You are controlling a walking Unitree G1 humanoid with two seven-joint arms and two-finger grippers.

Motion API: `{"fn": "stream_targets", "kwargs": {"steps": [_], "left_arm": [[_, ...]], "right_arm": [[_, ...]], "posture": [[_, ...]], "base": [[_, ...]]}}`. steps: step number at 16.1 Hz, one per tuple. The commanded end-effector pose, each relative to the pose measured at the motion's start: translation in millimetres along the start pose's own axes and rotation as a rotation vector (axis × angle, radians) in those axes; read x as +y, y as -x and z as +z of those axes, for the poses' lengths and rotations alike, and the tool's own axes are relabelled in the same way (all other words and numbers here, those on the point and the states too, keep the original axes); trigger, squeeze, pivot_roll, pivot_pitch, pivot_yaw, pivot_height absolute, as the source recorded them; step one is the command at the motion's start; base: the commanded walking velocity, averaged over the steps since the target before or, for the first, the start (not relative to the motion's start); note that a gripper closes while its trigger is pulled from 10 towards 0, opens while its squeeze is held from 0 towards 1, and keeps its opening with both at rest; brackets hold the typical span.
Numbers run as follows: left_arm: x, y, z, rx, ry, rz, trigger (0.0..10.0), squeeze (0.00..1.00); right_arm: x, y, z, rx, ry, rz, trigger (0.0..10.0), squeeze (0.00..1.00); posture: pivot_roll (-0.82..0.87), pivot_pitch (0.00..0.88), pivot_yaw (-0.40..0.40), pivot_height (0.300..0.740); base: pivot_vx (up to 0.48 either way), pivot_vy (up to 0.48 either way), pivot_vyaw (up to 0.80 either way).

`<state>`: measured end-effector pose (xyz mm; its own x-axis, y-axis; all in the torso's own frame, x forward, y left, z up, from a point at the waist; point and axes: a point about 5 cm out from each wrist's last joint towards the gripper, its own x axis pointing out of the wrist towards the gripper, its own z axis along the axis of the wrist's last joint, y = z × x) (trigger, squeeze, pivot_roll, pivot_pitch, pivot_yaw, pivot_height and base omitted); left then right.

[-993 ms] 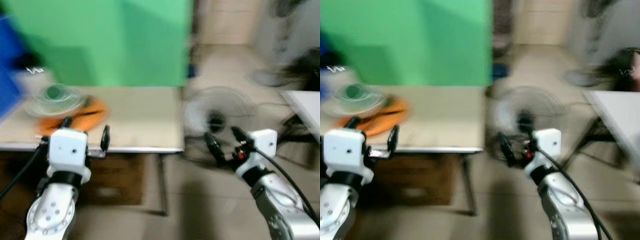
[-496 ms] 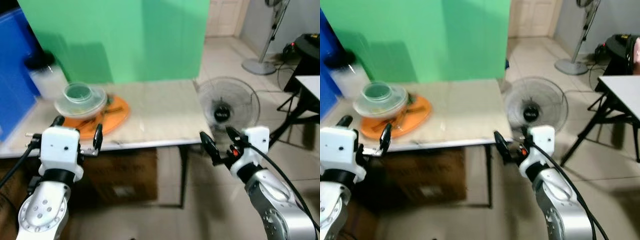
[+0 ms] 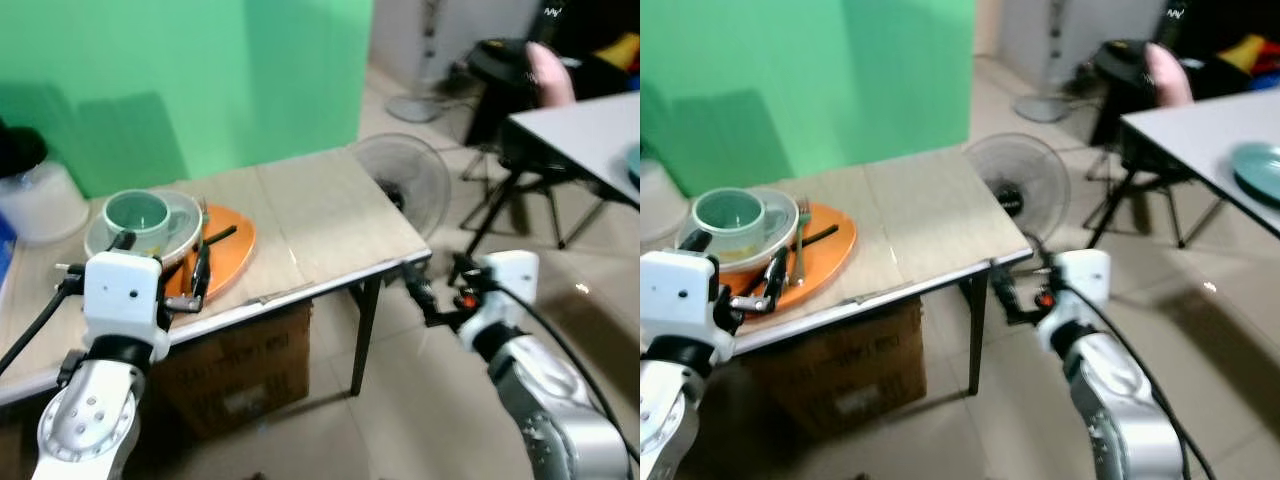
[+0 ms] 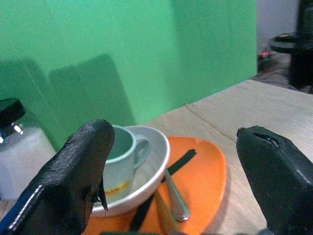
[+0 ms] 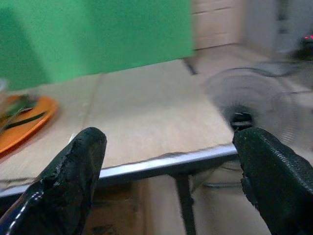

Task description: Setting the table

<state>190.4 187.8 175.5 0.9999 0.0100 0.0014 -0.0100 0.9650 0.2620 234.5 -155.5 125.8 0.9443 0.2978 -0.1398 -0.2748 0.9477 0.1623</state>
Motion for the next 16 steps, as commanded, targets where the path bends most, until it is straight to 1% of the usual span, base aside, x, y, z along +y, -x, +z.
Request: {"fn": "stream_targets", "kwargs": {"steps": [1,7,8,11,14,15,16], "left_arm": [[0.5,-0.5,4,-0.015,-0.006,-0.013,10.0,0.00],[0.0,-1.4,6,-0.019,-0.008,-0.015,10.0,0.00],[0.7,-0.8,8,-0.021,-0.009,-0.017,10.0,0.00],[-2.5,2.1,11,-0.032,0.002,-0.035,10.0,0.00],[-5.7,1.0,12,-0.032,0.022,-0.053,10.0,0.00],[-6.8,0.0,12,-0.033,0.032,-0.072,10.0,0.43],[-6.8,-1.6,15,-0.044,0.036,-0.093,10.0,1.00]], "right_arm": [[5.2,-2.4,8,-0.034,-0.009,0.009,10.0,1.00],[5.7,-6.2,13,-0.052,-0.012,0.015,10.0,1.00],[5.3,-6.6,15,-0.064,-0.011,0.016,10.0,1.00],[4.0,-5.6,17,-0.084,-0.018,0.018,10.0,1.00],[2.4,-6.0,19,-0.090,-0.019,0.017,10.0,1.00],[1.9,-6.3,20,-0.091,-0.018,0.018,10.0,1.00],[1.3,-7.0,21,-0.092,-0.014,0.022,10.0,1.00]], "posture": [[0.00,0.000,0.017,0.740],[0.01,0.000,0.006,0.740],[0.01,0.000,0.004,0.740],[0.02,0.000,-0.001,0.740],[0.02,0.000,-0.004,0.740],[0.02,0.000,-0.005,0.740],[0.02,0.000,-0.006,0.740]], "base": [[0.000,0.480,-0.80],[0.000,0.480,-0.80],[0.000,0.000,-0.60],[0.000,0.000,0.00],[0.000,0.000,0.00],[0.000,0.000,0.00],[0.000,0.000,0.00]]}}
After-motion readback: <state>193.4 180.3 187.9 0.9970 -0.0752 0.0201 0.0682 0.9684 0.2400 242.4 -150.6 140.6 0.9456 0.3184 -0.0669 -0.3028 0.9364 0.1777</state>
